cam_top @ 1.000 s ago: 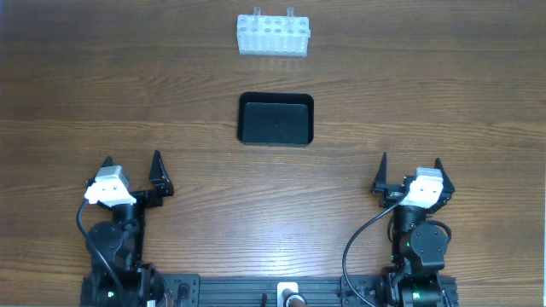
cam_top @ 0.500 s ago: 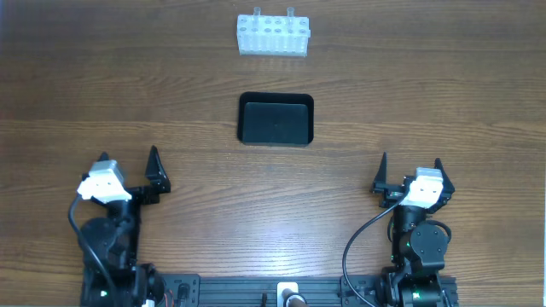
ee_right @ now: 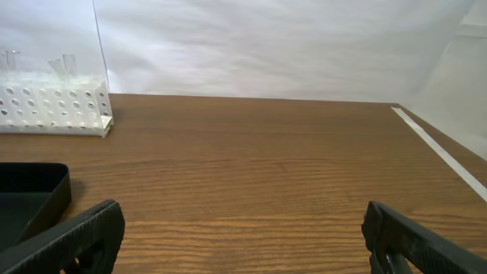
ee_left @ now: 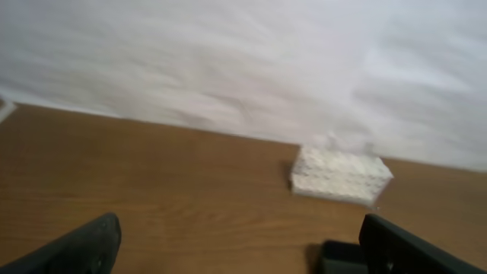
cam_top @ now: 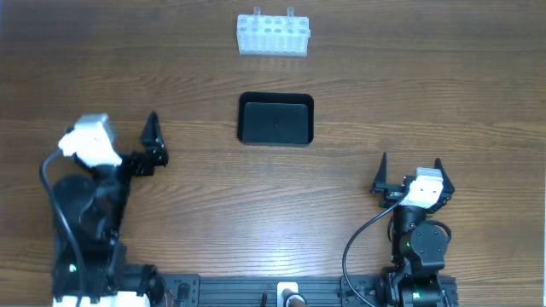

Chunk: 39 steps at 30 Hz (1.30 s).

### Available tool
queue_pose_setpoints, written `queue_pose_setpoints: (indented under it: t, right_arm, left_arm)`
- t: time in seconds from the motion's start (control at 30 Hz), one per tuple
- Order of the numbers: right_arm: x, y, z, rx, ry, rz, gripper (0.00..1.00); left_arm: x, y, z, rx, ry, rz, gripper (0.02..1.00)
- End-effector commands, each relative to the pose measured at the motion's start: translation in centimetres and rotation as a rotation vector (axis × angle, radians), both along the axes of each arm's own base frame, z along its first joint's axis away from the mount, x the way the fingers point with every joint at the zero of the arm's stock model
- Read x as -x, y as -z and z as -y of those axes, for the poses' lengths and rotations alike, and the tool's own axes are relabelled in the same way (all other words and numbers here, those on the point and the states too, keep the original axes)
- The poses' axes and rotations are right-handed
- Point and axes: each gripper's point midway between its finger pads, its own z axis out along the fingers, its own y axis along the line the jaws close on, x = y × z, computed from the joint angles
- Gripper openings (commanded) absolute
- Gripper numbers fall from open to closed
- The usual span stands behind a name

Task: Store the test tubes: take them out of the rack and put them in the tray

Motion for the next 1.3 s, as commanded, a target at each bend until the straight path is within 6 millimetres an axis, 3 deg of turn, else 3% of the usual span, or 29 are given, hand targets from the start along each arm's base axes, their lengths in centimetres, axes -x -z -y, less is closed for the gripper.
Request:
queue_pose_setpoints:
  t: [0.03,0.3,0.5,0.73,1.3]
  right_arm:
    - [0.0,0.1,0.1,-0.003,0.003,0.0,0.991]
    - [0.0,0.1,0.1,-0.003,0.003,0.0,0.991]
    - [0.0,0.1,0.1,-0.003,0.003,0.0,0.993]
    - [0.0,0.1,0.1,-0.003,0.003,0.0,0.993]
    - [0.0,0.1,0.1,-0.003,0.003,0.0,0.993]
  left_arm:
    - [-1.4,-2.1,2.2,-0.013,0.08,-0.011,0.998]
    - [-5.7,-3.9,7.1,-0.022,0.203,-0.072,0.998]
    - [-10.4,-2.2,11.9,-0.004,0.277,-0.175,0.998]
    - [-15.9,-0.9,15.7,0.04,0.281,-0.207,0.998]
    - [-26.4,6.9,19.1,-0.015,0.216,-0.33,0.998]
